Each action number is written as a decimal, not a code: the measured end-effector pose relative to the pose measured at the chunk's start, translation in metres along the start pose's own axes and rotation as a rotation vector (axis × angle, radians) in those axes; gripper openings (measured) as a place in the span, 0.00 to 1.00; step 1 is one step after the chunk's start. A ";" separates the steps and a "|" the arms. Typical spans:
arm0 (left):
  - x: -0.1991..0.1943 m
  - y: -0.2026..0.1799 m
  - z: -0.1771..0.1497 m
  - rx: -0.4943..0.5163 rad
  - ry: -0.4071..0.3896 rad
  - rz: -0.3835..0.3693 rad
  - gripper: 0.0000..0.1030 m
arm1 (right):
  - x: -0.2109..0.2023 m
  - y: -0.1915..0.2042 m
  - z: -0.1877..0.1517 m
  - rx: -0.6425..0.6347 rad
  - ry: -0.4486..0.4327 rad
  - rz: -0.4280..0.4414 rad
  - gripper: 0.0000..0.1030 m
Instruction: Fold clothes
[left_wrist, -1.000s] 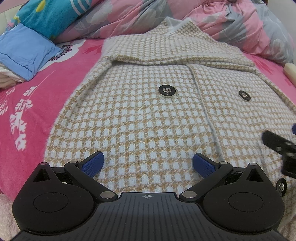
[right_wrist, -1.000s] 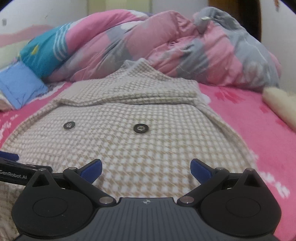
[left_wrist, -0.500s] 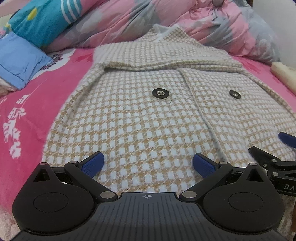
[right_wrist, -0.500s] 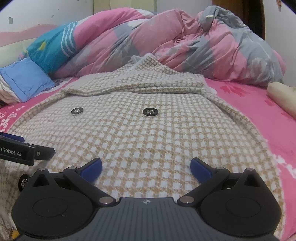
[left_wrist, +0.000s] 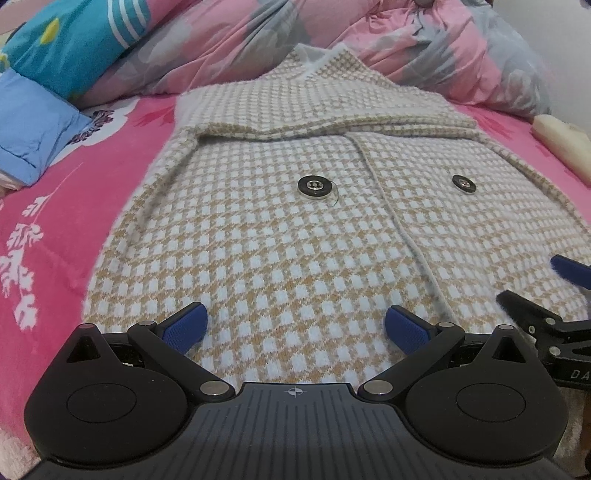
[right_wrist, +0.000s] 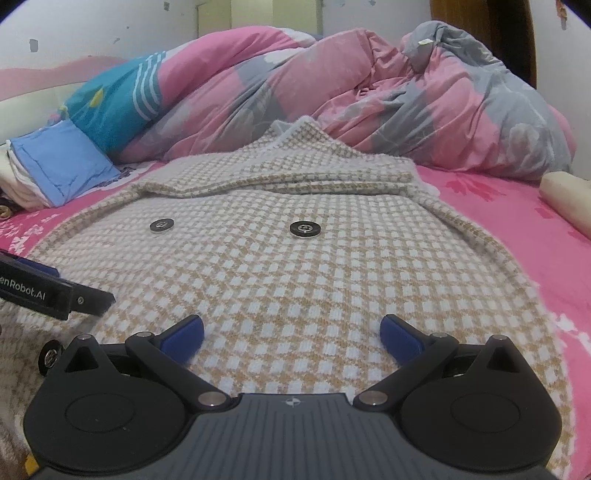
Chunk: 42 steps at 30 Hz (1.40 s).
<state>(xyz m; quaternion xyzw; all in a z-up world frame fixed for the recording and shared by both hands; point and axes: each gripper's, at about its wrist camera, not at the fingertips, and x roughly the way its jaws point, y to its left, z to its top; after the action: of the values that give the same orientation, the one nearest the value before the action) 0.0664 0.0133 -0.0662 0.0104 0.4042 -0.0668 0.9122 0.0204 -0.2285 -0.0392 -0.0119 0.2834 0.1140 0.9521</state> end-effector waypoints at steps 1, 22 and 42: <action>0.000 0.002 0.001 -0.004 0.000 -0.010 1.00 | -0.001 -0.003 0.002 0.003 0.007 0.015 1.00; 0.064 0.081 0.187 -0.162 -0.358 -0.196 0.99 | 0.089 -0.058 0.184 -0.109 -0.099 0.251 1.00; 0.248 0.056 0.327 -0.142 -0.252 -0.249 0.66 | 0.364 -0.117 0.313 0.388 0.208 0.410 0.75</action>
<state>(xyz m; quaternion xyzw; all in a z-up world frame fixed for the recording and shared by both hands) 0.4793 0.0164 -0.0317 -0.1125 0.2888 -0.1511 0.9387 0.5106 -0.2387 0.0208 0.2159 0.3926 0.2457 0.8596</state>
